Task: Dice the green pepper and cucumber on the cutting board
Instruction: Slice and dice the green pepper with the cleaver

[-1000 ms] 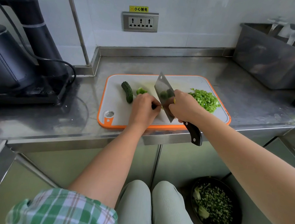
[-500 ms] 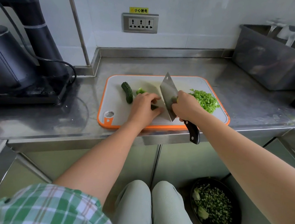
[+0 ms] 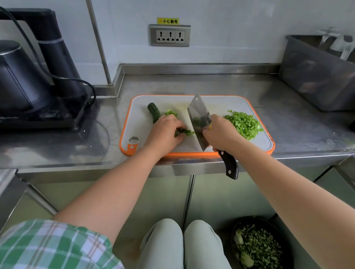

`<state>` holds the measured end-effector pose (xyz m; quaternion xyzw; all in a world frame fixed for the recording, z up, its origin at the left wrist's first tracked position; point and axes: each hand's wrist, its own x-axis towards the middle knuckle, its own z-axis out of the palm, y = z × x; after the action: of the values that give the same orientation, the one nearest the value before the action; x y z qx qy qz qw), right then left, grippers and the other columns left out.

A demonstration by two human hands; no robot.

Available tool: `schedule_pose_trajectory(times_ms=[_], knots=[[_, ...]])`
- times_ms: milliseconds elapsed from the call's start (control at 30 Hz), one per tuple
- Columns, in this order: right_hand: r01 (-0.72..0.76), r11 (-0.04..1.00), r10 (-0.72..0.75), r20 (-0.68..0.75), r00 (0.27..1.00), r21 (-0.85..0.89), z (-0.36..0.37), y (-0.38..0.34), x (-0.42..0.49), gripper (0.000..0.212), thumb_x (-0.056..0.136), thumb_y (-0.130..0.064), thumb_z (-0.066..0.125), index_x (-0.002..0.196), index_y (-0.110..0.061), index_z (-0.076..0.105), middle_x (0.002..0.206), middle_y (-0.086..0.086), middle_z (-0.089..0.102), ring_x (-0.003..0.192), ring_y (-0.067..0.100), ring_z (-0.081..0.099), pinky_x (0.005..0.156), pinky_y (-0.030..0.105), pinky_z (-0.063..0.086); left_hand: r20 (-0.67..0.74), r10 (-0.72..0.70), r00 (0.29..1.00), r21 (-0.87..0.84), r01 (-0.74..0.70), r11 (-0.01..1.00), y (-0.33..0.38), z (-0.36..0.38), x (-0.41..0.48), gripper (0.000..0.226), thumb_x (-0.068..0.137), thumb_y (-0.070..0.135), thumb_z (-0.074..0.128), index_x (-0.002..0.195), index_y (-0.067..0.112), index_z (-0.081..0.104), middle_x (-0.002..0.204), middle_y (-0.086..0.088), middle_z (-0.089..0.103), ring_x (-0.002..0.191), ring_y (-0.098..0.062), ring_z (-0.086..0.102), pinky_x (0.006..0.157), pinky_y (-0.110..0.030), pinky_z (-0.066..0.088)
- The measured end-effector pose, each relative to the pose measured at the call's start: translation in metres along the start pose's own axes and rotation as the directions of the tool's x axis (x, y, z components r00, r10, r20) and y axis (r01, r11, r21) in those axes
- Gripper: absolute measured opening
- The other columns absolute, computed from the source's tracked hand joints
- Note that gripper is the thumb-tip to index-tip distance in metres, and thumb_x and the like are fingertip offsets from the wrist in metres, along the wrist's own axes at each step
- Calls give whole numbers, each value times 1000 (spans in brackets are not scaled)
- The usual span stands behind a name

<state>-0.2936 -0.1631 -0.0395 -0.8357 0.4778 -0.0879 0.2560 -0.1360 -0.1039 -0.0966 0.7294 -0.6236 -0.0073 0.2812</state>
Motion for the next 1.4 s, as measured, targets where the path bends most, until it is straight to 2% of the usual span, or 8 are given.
schedule_pose_trajectory(times_ms=[167, 367, 500, 667, 833, 967, 1167, 1400], knots=[[-9, 999, 9, 3, 1000, -54, -1, 3, 4, 26, 92, -6, 43, 117, 0, 45, 104, 18, 55, 67, 30, 59, 48, 30, 44, -48, -7, 999, -5, 7, 1000, 5, 6, 2, 22, 82, 11, 67, 102, 14, 74, 97, -10, 63, 98, -30, 56, 82, -31, 42], [-14, 1000, 15, -57, 998, 10, -6, 6, 6, 11, 94, -8, 41, 104, -5, 43, 92, 16, 55, 55, 26, 59, 51, 36, 51, -45, -9, 999, -3, 9, 1000, 8, 9, 4, 29, 80, 12, 66, 108, 11, 71, 97, -10, 62, 98, -29, 55, 82, -33, 44], [12, 1000, -11, -35, 999, 15, -7, 0, 1, 11, 94, -8, 42, 104, -4, 43, 93, 15, 54, 54, 25, 58, 44, 31, 47, -78, -21, 997, -18, 20, 1000, 10, 9, 4, 23, 80, 21, 70, 101, 15, 73, 94, -5, 62, 97, -25, 54, 84, -32, 44], [19, 999, -20, -28, 999, -31, -4, 0, -4, 17, 93, -10, 44, 108, -3, 46, 105, 18, 55, 72, 31, 57, 51, 31, 45, -89, -39, 995, -13, 38, 999, 14, 9, 6, 8, 80, 19, 72, 88, 17, 74, 91, -5, 62, 95, -25, 53, 79, -31, 41], [23, 999, -24, -30, 999, -35, -6, -4, -5, 15, 93, -9, 43, 107, -4, 45, 99, 17, 55, 68, 29, 58, 61, 41, 55, -110, -40, 993, -17, 38, 999, 15, 10, 4, 9, 83, 16, 69, 89, 14, 76, 89, -6, 65, 90, -24, 57, 73, -29, 43], [49, 991, -50, -5, 999, -122, -4, -7, -4, 9, 90, -6, 43, 99, -5, 42, 101, 20, 57, 62, 28, 55, 46, 30, 41, -124, -19, 992, -28, 16, 999, 13, 12, 1, 13, 81, 11, 68, 90, 16, 76, 89, -4, 68, 88, -24, 57, 73, -28, 42], [56, 973, -30, 119, 992, -226, -10, -18, -6, 30, 90, -4, 42, 119, 0, 47, 95, 15, 51, 58, 21, 45, 47, 25, 35, -173, -11, 985, -137, -13, 991, 11, 13, 1, 6, 73, 8, 73, 75, 13, 75, 79, -1, 69, 76, -23, 59, 65, -29, 40], [18, 984, -18, 1, 1000, -175, 0, -13, 0, 10, 89, -4, 43, 99, -6, 40, 100, 20, 55, 68, 31, 55, 49, 33, 42, -208, -7, 978, -171, -30, 985, 8, 16, -2, 7, 76, 10, 75, 82, 13, 77, 81, -4, 72, 77, -25, 62, 70, -35, 49]])
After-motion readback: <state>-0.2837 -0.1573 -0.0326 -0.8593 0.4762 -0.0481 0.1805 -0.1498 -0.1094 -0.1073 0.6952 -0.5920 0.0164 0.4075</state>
